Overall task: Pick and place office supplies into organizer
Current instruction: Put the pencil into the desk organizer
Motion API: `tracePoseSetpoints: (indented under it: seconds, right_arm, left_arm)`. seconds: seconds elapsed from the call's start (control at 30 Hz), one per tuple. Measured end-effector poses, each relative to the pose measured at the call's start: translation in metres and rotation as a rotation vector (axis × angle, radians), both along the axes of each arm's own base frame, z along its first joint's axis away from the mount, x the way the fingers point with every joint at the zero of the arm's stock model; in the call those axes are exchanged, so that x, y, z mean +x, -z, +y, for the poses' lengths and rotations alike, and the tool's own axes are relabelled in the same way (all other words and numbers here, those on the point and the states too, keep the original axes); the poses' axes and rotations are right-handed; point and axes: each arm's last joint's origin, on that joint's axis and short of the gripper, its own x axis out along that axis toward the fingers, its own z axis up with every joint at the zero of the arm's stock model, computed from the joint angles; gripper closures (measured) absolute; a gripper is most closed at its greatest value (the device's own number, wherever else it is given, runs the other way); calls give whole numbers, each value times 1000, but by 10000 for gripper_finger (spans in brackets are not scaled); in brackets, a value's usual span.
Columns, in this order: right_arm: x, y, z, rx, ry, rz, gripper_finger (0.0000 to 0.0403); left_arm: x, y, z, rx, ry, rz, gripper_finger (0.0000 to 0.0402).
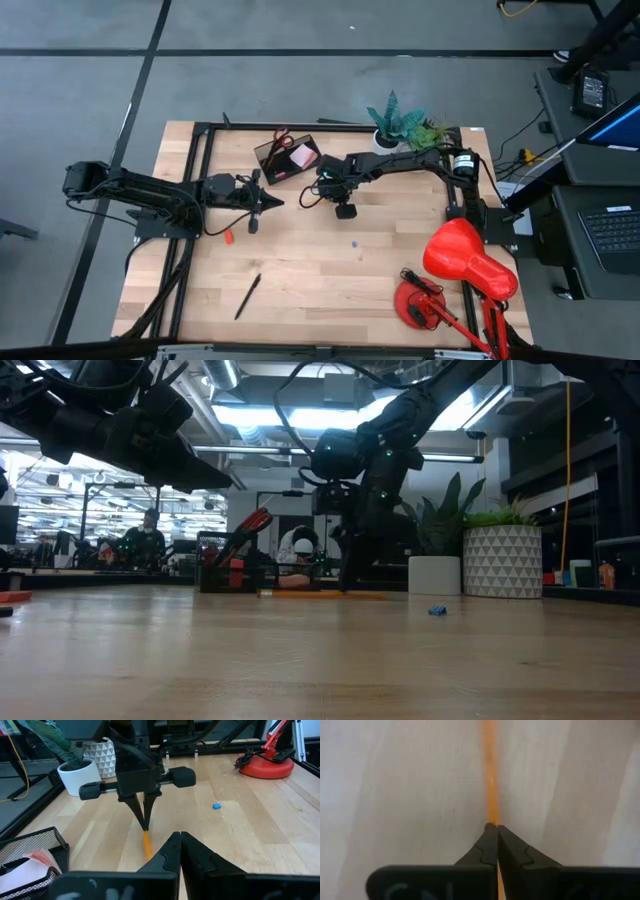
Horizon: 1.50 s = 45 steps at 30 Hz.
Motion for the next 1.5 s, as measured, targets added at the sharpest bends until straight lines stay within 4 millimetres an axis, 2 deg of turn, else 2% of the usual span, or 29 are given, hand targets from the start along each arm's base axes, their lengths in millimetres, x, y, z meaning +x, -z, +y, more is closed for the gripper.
tracePoseSetpoints:
  seconds: [0.63,0.93,1.1,1.5]
  right_arm:
    - [3,-3,-4,-51,18,-30,399]
    - [15,-34,-26,-139,10,-101,390]
    - [15,-37,-35,-189,-50,-133,390]
    - [17,-36,-41,-199,-36,-164,308]
  left_arm:
    - [0,0,0,25,7,2,399]
    - [0,0,0,25,7,2,399]
    - [0,0,0,25,7,2,400]
    - [0,0,0,58,16,5,399]
